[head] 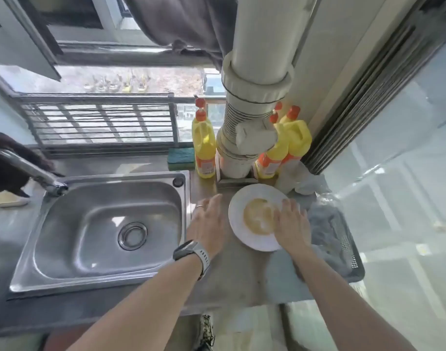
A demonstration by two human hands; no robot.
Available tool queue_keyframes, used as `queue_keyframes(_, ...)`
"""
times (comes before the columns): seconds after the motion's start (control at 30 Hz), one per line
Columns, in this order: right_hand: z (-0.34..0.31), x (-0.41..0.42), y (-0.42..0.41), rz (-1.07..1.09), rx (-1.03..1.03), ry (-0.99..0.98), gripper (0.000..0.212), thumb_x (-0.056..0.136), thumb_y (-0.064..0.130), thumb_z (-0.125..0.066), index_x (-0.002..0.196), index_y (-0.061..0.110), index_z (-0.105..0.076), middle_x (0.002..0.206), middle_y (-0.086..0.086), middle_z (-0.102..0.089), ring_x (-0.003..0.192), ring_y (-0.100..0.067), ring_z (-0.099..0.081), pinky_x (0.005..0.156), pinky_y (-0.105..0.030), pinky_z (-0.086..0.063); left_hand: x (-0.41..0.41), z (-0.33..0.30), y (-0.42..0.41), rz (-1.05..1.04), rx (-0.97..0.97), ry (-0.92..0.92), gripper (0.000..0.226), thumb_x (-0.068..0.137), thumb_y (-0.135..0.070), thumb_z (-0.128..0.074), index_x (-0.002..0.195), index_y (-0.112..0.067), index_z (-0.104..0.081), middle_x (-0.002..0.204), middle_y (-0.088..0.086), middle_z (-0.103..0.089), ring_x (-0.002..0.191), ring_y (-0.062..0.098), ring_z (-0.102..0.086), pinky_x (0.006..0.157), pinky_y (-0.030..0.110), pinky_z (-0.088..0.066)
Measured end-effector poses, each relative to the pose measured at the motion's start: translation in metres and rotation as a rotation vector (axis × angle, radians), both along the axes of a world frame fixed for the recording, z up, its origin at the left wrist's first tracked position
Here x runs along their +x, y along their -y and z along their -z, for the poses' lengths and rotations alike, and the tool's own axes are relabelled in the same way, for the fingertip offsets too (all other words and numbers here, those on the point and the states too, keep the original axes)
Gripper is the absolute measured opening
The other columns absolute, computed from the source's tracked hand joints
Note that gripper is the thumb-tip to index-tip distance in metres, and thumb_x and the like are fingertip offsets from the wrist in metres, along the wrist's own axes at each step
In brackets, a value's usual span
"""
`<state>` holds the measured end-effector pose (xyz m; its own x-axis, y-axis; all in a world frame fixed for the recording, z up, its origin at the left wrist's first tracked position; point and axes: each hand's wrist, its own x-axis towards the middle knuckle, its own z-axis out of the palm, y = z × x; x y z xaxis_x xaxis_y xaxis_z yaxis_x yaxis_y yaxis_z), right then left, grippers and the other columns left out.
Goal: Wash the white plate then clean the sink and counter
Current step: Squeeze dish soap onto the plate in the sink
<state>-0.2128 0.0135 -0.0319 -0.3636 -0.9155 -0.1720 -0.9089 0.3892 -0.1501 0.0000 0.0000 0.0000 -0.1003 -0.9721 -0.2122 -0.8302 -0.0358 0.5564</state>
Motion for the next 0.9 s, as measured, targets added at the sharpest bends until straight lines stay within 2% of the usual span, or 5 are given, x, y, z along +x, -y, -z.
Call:
queue_keyframes(0.2, 0.037, -0.033, 0.043, -0.138, 0.109, -0.235, 0.022, 0.085, 0.006, -0.058, 0.105, -0.004, -0.062, 0.100, -0.022, -0.067, 0.098, -0.040, -0.059, 0.082, -0.045, -0.047, -0.046, 0.040, 0.023, -0.038, 0.105, -0.004, 0.044, 0.105, -0.019, -0.039, 0.148, -0.030, -0.039, 0.140, 0.011, -0.051, 0.121, 0.032, -0.055, 0.093, 0.038, -0.041)
queue_keyframes(0.37, 0.052, -0.047, 0.056, -0.157, 0.211, -0.380, 0.029, 0.089, 0.009, -0.050, 0.116, 0.005, -0.059, 0.112, -0.011, -0.066, 0.109, -0.031, -0.055, 0.092, -0.036, -0.040, -0.068, 0.073, 0.031, -0.205, 0.232, -0.046, 0.041, 0.101, -0.013, -0.042, 0.141, -0.022, -0.040, 0.126, 0.016, -0.056, 0.109, 0.037, -0.060, 0.081, 0.041, -0.045)
queue_keyframes(0.53, 0.061, -0.047, 0.067, -0.143, 0.243, -0.375, 0.027, 0.090, 0.009, -0.049, 0.114, 0.011, -0.060, 0.115, -0.006, -0.067, 0.112, -0.027, -0.055, 0.094, -0.033, -0.039, -0.068, 0.085, 0.031, -0.236, 0.331, -0.057, 0.045, 0.097, -0.008, -0.044, 0.138, -0.022, -0.035, 0.125, 0.014, -0.053, 0.107, 0.041, -0.061, 0.077, 0.039, -0.042)
queue_keyframes(0.73, 0.058, -0.041, 0.069, -0.107, 0.248, -0.328, 0.028, 0.086, 0.006, -0.056, 0.114, 0.010, -0.058, 0.115, -0.008, -0.066, 0.113, -0.028, -0.054, 0.095, -0.033, -0.040, -0.051, 0.094, 0.033, -0.234, 0.315, -0.101, 0.055, 0.095, -0.004, -0.045, 0.143, -0.030, -0.035, 0.117, 0.011, -0.056, 0.102, 0.035, -0.060, 0.081, 0.039, -0.047)
queue_keyframes(0.9, 0.048, -0.020, 0.057, -0.052, 0.201, -0.204, 0.020, 0.090, 0.004, -0.049, 0.109, 0.006, -0.057, 0.109, -0.012, -0.065, 0.107, -0.031, -0.057, 0.088, -0.036, -0.044, -0.020, 0.084, 0.037, -0.210, 0.262, -0.120, 0.054, 0.096, -0.011, -0.044, 0.146, -0.031, -0.038, 0.117, 0.012, -0.057, 0.103, 0.036, -0.060, 0.086, 0.043, -0.051)
